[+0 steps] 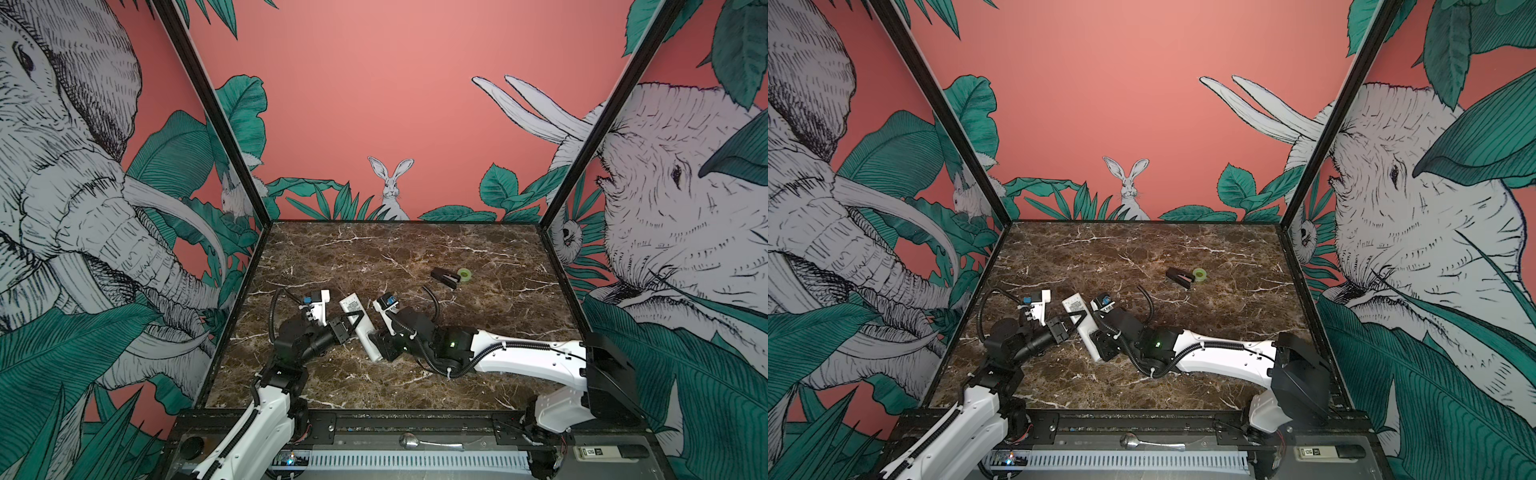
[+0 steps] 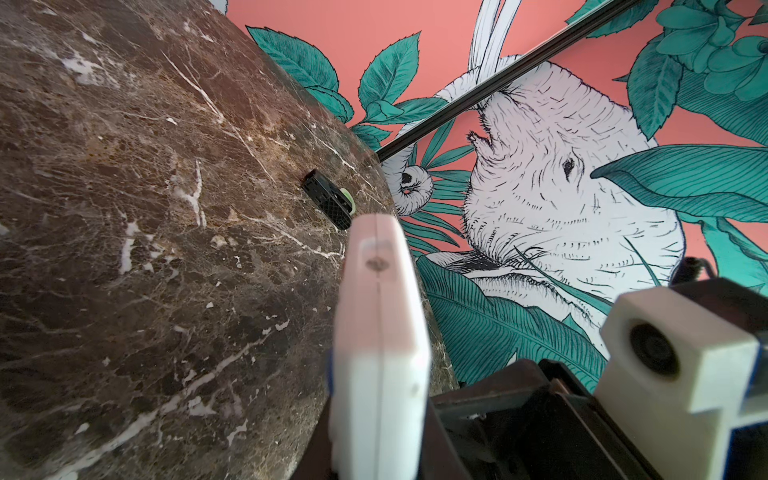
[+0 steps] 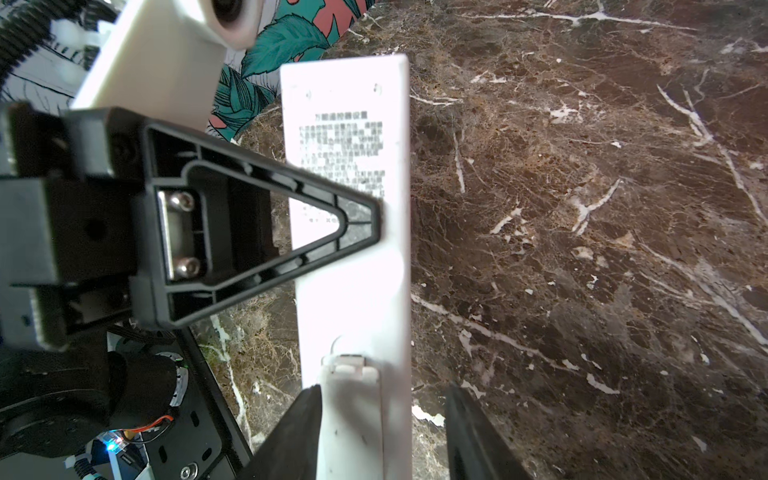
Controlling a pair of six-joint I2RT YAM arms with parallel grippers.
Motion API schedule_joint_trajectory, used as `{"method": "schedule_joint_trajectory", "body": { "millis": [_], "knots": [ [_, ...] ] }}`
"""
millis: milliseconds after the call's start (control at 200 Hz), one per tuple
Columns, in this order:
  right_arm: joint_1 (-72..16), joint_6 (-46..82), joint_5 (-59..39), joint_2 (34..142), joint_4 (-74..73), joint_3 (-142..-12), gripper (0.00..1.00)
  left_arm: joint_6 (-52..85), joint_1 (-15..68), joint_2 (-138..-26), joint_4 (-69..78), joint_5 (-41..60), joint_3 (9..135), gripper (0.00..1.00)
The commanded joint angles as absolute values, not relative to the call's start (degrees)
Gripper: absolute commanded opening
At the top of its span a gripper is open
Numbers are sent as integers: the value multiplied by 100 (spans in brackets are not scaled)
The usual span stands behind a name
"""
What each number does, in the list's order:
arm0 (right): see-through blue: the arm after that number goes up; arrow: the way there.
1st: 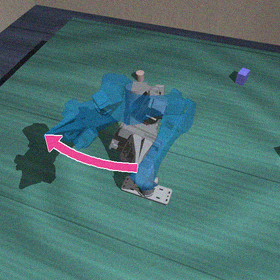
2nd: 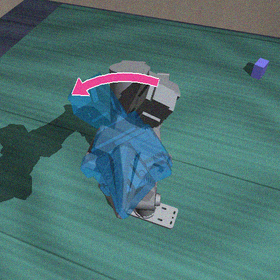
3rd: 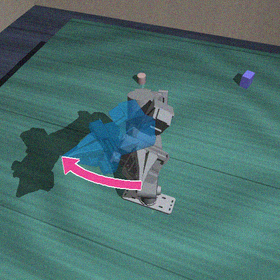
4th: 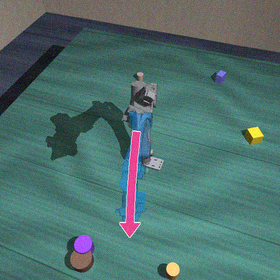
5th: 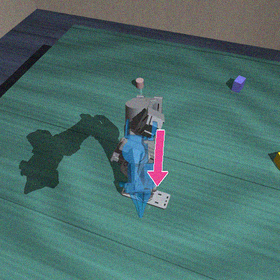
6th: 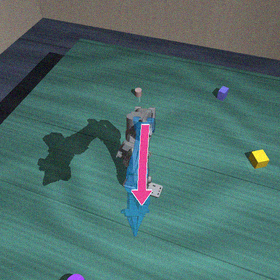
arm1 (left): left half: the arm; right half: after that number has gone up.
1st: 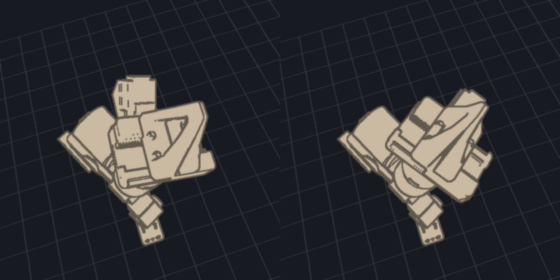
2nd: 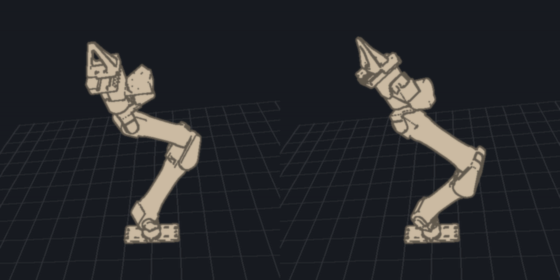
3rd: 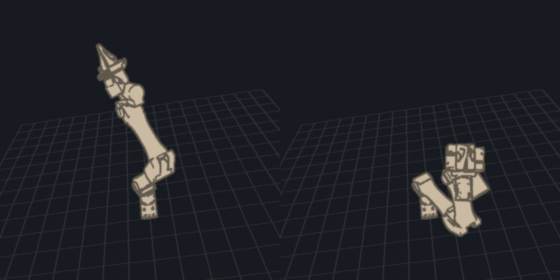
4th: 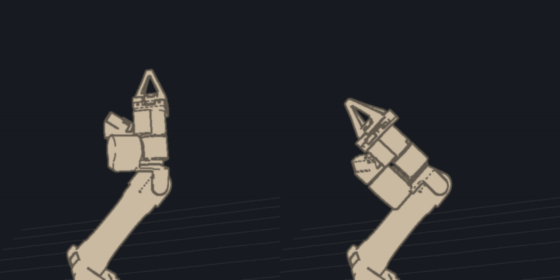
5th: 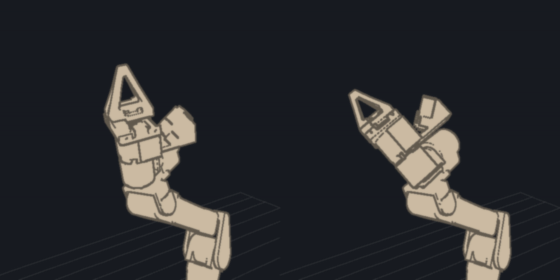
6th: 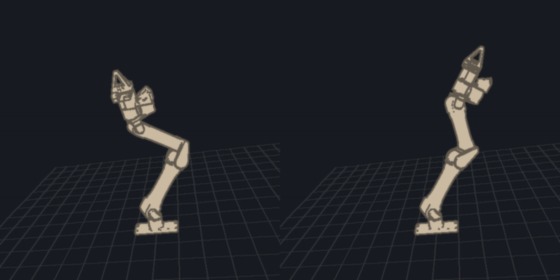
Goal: Load the batteries into the remote control
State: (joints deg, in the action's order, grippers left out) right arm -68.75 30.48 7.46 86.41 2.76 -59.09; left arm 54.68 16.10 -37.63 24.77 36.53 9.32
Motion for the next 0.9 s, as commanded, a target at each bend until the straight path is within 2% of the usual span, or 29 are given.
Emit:
{"method": "schedule_joint_trajectory", "body": {
  "millis": [0, 895],
  "knots": [
    [-6829, 3187, 713, 8670, 200, -5829, 49, 5553, 1630, -3670, 2710, 3665, 914, 0],
    [-6716, 3331, 544, 8999, 149, -5735, 45, 5562, 1635, -3643, 2707, 3662, 905, 0]
  ]
}}
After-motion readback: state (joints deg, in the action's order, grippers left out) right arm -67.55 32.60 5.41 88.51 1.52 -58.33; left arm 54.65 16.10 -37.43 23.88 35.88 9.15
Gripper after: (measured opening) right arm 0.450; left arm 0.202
